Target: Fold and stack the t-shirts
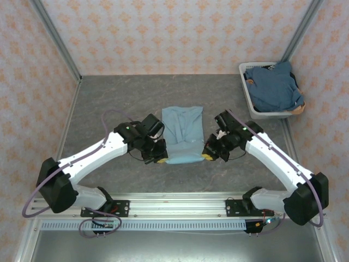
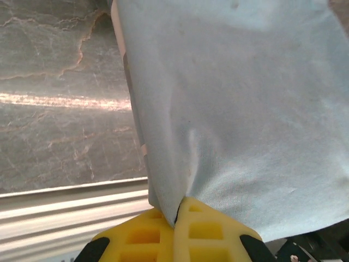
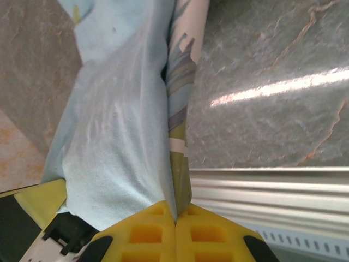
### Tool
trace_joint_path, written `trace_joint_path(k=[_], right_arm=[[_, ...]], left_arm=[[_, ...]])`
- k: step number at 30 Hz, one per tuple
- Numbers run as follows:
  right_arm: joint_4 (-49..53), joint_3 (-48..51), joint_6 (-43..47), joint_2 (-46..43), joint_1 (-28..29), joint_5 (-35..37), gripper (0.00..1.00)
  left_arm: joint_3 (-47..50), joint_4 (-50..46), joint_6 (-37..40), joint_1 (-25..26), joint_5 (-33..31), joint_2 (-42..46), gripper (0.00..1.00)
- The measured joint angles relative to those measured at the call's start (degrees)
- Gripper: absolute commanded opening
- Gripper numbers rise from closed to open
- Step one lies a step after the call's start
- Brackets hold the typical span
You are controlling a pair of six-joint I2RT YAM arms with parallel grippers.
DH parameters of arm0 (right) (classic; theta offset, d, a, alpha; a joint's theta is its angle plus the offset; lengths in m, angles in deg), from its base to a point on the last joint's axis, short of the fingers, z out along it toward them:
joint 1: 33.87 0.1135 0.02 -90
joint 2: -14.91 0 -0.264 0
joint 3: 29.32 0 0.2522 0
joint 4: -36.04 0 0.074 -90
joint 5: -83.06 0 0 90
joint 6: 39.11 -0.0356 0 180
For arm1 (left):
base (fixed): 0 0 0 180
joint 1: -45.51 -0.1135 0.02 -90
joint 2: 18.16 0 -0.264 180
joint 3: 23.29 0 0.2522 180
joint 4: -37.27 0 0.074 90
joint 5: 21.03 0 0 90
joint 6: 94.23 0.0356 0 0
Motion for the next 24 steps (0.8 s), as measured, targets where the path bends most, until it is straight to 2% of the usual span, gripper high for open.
trace_joint_path(k=[8,13,24], right_arm=[[2.7,-9.5,-1.3,3.5,-1.7,-0.2,0.0],[2.7,-12.0,-1.7,8.2,-5.0,-0.2,0.0],[1.3,-20.8,-2.9,19.6,-9.9,-0.4,0.0]], left_arm=[[-6.7,-3.0,-5.5,-4.2,-0.1,-0.4,0.0],[-14.0,-3.9,-6.8,-7.0,-0.5,-6.3,0.04],[-25.9,-7.3,-5.2,-11.9,-0.4,-19.0,0.04]])
